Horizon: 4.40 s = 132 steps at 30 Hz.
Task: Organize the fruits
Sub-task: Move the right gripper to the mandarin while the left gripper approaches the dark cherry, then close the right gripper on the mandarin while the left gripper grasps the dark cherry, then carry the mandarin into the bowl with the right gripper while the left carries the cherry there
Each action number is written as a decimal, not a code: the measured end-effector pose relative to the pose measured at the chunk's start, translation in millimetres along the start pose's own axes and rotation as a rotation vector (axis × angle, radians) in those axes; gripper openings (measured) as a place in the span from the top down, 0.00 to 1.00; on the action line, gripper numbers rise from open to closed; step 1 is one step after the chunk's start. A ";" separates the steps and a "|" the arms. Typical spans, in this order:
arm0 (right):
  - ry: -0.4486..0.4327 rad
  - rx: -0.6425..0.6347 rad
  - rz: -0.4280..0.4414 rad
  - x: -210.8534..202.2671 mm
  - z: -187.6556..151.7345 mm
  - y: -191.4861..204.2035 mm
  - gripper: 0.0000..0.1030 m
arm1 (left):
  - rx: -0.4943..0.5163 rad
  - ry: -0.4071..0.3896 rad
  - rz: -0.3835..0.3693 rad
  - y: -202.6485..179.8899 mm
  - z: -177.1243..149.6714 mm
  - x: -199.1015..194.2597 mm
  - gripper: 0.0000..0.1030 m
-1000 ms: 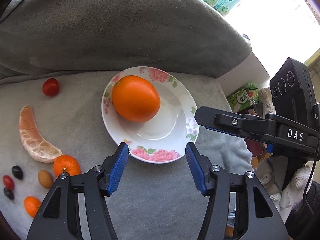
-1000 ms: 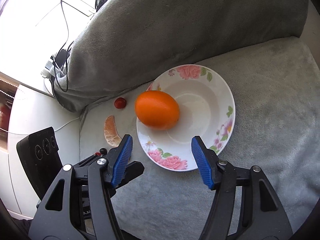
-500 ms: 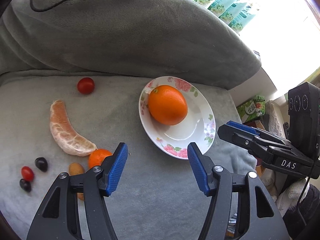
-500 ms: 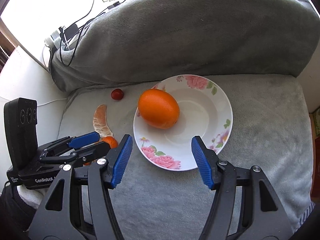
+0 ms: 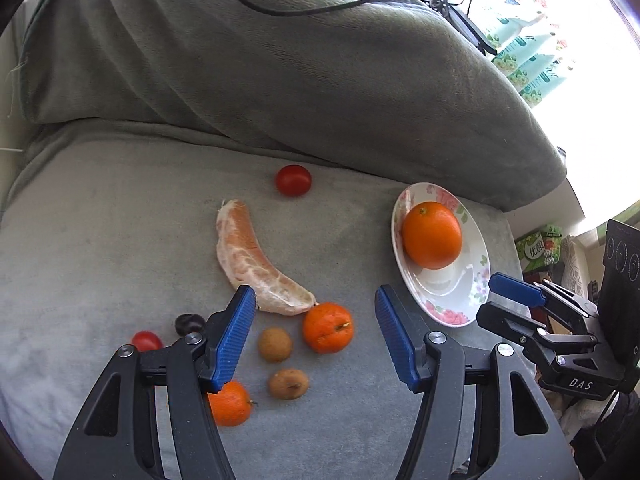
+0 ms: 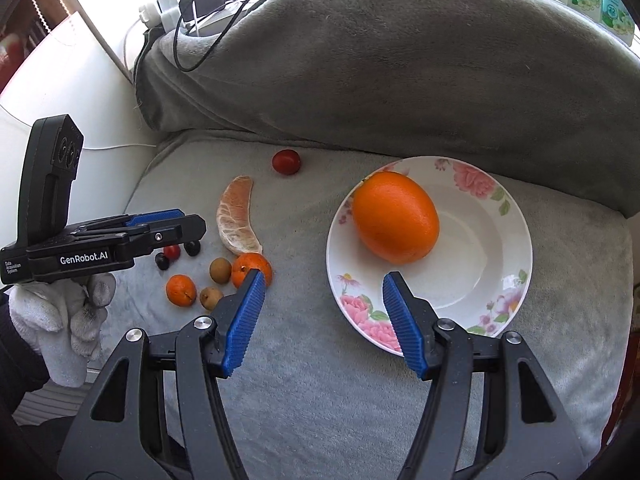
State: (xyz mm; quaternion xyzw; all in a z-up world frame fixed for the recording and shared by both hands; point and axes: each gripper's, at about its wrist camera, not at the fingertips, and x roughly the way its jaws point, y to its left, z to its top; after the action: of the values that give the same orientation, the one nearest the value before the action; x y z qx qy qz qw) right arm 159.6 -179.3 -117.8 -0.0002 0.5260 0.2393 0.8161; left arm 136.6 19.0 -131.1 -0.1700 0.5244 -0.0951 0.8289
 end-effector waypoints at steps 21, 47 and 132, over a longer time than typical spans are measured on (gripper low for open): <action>0.128 -0.153 0.053 54.7 2.8 60.7 0.37 | -0.139 0.009 0.047 76.5 1.7 -3.3 0.42; 0.225 -0.082 0.061 104.9 6.5 57.8 0.38 | 0.195 0.136 0.188 47.6 -17.0 29.9 0.67; 0.037 0.219 -0.128 -2.9 -20.7 -111.2 0.60 | 0.378 0.091 -0.069 -134.1 -17.3 59.4 0.79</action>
State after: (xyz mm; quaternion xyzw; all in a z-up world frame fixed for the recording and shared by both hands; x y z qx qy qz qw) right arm 184.3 -284.1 -152.5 0.0507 0.5627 0.1278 0.8152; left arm 149.4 -128.0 -136.5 -0.0247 0.5281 -0.2279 0.8177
